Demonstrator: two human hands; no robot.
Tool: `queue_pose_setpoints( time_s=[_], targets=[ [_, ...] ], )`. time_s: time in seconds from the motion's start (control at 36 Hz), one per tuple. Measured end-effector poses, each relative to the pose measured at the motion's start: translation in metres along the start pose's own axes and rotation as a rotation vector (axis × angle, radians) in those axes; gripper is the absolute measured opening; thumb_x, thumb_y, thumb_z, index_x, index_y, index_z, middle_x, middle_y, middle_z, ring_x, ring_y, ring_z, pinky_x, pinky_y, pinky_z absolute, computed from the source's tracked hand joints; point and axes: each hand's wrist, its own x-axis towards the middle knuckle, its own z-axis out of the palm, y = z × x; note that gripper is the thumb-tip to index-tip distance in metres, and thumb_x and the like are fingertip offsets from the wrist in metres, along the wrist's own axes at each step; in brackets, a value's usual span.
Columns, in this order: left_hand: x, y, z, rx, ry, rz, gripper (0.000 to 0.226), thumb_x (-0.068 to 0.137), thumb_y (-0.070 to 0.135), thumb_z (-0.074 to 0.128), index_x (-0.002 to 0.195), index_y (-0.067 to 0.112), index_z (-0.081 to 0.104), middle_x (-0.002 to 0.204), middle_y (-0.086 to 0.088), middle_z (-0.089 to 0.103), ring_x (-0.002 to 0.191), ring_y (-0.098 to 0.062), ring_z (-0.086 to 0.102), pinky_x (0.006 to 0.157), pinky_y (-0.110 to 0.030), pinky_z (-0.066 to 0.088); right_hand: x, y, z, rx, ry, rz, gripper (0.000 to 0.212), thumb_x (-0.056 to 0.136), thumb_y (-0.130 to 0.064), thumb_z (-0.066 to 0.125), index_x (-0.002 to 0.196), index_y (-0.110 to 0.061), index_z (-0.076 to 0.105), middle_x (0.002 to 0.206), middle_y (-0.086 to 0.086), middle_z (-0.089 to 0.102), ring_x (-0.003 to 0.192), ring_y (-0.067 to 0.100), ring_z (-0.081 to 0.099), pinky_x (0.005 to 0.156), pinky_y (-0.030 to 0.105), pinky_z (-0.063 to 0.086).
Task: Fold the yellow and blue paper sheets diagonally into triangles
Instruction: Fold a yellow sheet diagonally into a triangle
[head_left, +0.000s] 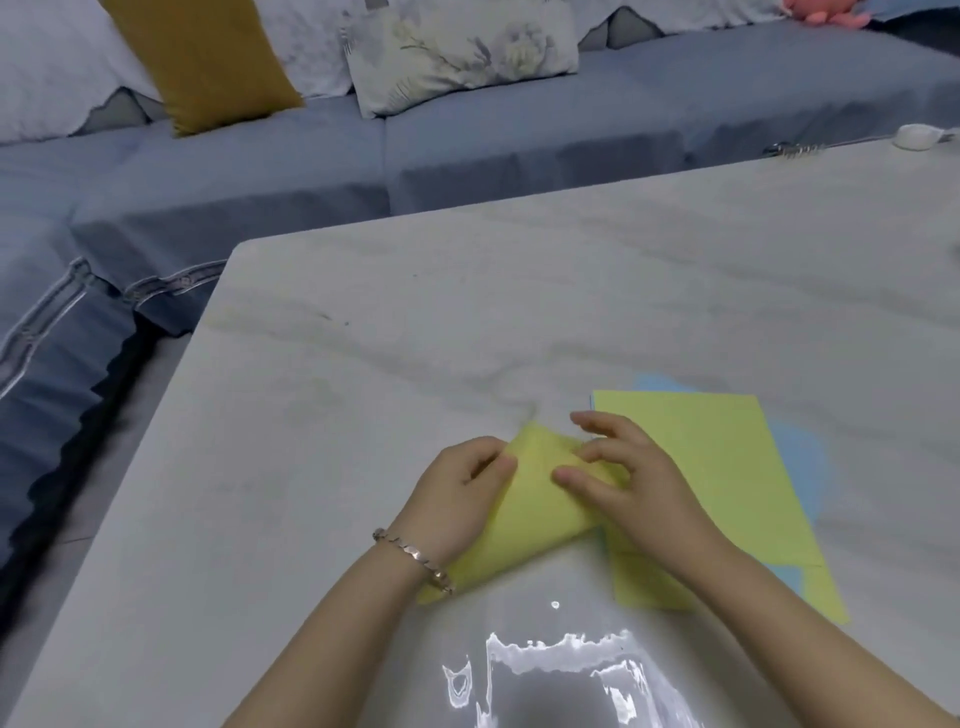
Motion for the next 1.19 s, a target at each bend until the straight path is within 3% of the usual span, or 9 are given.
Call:
queue_pose_setpoints(
  time_s=[0.08, 0.17, 0.25, 0.33, 0.47, 0.69, 0.89, 1.08, 1.19],
  targets=[
    [-0.007, 0.009, -0.003, -0.050, -0.025, -0.015, 0.026, 0.093, 0.015, 0.046, 0.069, 0.019, 0.056, 0.063, 0.005, 0.047, 0.058, -0.005, 0.041, 0.055, -0.019, 0.032, 0.005, -0.007, 0.000, 0.008, -0.002, -0.002, 0.010, 0.072, -0.022, 0.074, 0.066, -0.023, 0.066, 0.116, -0.023, 0.052, 0.108, -0.015, 0.042, 0.085, -0.005, 0.025],
    [-0.013, 0.015, -0.003, -0.067, 0.023, -0.006, 0.029, 0.094, 0.018, 0.044, 0.066, 0.017, 0.050, 0.063, 0.004, 0.044, 0.057, -0.004, 0.038, 0.055, -0.020, 0.031, 0.004, -0.016, 0.001, 0.112, 0.020, 0.024, 0.009, 0.071, -0.018, 0.075, 0.066, -0.015, 0.069, 0.086, -0.011, 0.068, 0.082, -0.007, 0.058, 0.078, 0.009, 0.039],
    [-0.020, 0.021, 0.001, -0.044, 0.133, 0.043, 0.016, 0.088, 0.027, 0.055, 0.073, 0.026, 0.060, 0.073, 0.008, 0.059, 0.064, -0.001, 0.049, 0.060, -0.012, 0.038, 0.001, -0.025, 0.001, 0.174, 0.052, 0.045, 0.013, 0.071, -0.017, 0.074, 0.060, -0.020, 0.068, 0.065, -0.013, 0.067, 0.065, 0.000, 0.058, 0.066, 0.014, 0.042],
    [-0.023, 0.022, 0.006, 0.000, 0.320, 0.098, 0.026, 0.074, 0.018, 0.072, 0.072, 0.040, 0.059, 0.077, 0.012, 0.065, 0.070, 0.001, 0.055, 0.061, -0.005, 0.041, -0.002, -0.031, 0.000, 0.187, 0.074, 0.052, 0.013, 0.071, -0.018, 0.075, 0.059, -0.019, 0.069, 0.065, -0.009, 0.068, 0.061, 0.002, 0.059, 0.061, 0.015, 0.043],
    [-0.025, 0.026, 0.009, -0.219, 0.439, 0.027, 0.033, 0.065, 0.006, 0.078, 0.070, 0.036, 0.065, 0.052, 0.012, 0.057, 0.043, 0.002, 0.046, 0.049, -0.007, 0.040, -0.008, -0.040, -0.002, 0.157, 0.126, 0.032, 0.015, 0.069, -0.018, 0.077, 0.062, -0.022, 0.064, 0.063, -0.019, 0.064, 0.060, -0.003, 0.055, 0.057, 0.009, 0.040],
    [-0.032, 0.029, 0.011, -0.328, 0.417, 0.026, 0.033, 0.067, 0.001, 0.075, 0.068, 0.033, 0.069, 0.048, 0.018, 0.062, 0.048, 0.006, 0.052, 0.053, -0.004, 0.042, -0.009, -0.048, -0.009, 0.174, 0.137, 0.012, 0.023, 0.069, -0.011, 0.076, 0.073, -0.029, 0.063, 0.059, -0.019, 0.062, 0.055, -0.003, 0.053, 0.056, 0.007, 0.040],
    [-0.036, 0.027, 0.010, -0.275, 0.392, 0.050, 0.021, 0.074, 0.003, 0.070, 0.086, 0.019, 0.073, 0.059, 0.029, 0.065, 0.063, 0.012, 0.059, 0.061, -0.002, 0.043, -0.011, -0.052, -0.010, 0.162, 0.096, 0.012, 0.031, 0.070, -0.012, 0.075, 0.075, -0.041, 0.067, 0.058, -0.026, 0.062, 0.059, -0.005, 0.056, 0.060, 0.003, 0.039],
    [-0.039, 0.029, 0.012, -0.269, 0.455, 0.080, 0.035, 0.073, 0.004, 0.071, 0.075, 0.039, 0.067, 0.060, 0.015, 0.063, 0.056, 0.011, 0.055, 0.060, 0.000, 0.040, -0.013, -0.054, -0.011, 0.197, 0.071, 0.014, 0.031, 0.071, -0.010, 0.074, 0.076, -0.040, 0.067, 0.057, -0.024, 0.063, 0.058, -0.007, 0.055, 0.060, 0.003, 0.040],
    [-0.039, 0.029, 0.012, -0.269, 0.470, 0.088, 0.041, 0.071, 0.005, 0.073, 0.069, 0.045, 0.065, 0.055, 0.017, 0.064, 0.057, 0.007, 0.054, 0.060, -0.002, 0.042, -0.014, -0.055, -0.011, 0.193, 0.048, 0.004, 0.032, 0.074, -0.008, 0.072, 0.078, -0.039, 0.067, 0.064, -0.034, 0.064, 0.067, -0.013, 0.058, 0.064, 0.000, 0.040]
  ],
)
